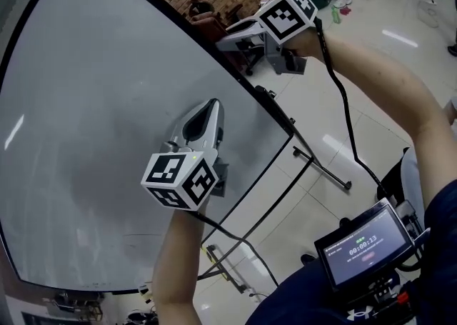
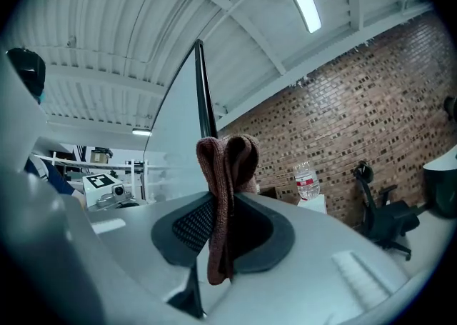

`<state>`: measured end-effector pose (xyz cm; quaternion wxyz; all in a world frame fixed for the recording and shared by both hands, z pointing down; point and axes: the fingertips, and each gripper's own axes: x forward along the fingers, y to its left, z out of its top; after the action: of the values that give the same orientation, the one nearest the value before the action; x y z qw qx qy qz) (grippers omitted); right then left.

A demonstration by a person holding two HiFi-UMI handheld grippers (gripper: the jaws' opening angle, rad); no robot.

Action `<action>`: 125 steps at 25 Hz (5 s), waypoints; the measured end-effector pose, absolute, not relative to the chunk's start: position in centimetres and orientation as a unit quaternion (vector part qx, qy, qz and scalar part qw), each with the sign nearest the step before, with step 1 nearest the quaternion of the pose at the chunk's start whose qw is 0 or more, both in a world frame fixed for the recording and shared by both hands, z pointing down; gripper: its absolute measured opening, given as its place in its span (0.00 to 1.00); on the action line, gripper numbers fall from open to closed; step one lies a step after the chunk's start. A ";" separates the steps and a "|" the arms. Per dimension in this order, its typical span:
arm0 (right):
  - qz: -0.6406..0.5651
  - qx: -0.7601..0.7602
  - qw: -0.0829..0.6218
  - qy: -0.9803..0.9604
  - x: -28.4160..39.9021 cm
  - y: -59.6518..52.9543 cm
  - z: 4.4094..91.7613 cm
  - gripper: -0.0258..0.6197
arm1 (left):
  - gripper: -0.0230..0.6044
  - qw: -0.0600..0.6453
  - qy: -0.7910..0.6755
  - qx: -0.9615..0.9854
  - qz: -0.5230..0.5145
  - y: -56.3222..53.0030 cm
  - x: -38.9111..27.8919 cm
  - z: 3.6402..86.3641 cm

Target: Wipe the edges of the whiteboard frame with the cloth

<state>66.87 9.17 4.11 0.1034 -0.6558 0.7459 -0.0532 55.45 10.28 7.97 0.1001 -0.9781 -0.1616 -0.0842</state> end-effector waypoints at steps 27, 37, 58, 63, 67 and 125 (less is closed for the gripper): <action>-0.141 -0.677 0.120 0.712 65.9 8.8 18.8 0.13 | 0.04 0.060 -0.184 -0.967 -0.165 11.5 55.4 17.3; -0.139 -0.766 0.057 0.626 70.0 12.1 21.2 0.13 | 0.04 0.060 -0.212 -0.959 -0.178 12.6 57.1 19.0; -0.225 -0.755 0.071 0.612 69.6 15.9 30.9 0.13 | 0.04 0.033 -0.239 -0.946 -0.215 14.2 54.8 22.9; -0.215 -0.718 0.068 0.658 65.8 13.7 35.7 0.13 | 0.04 0.028 -0.239 -0.943 -0.230 14.9 54.1 28.3; -0.212 -0.693 0.097 0.682 66.3 12.5 37.5 0.13 | 0.04 0.012 -0.229 -0.936 -0.266 15.1 55.8 31.7; -0.291 -0.689 0.024 0.663 65.7 13.0 68.0 0.13 | 0.04 -0.100 -0.197 -0.890 -0.399 14.0 53.9 62.3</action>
<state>65.73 12.98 67.99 0.0240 -0.6891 0.6632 -0.2912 53.87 14.05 62.26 -0.1002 -0.8898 -0.1970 -0.3993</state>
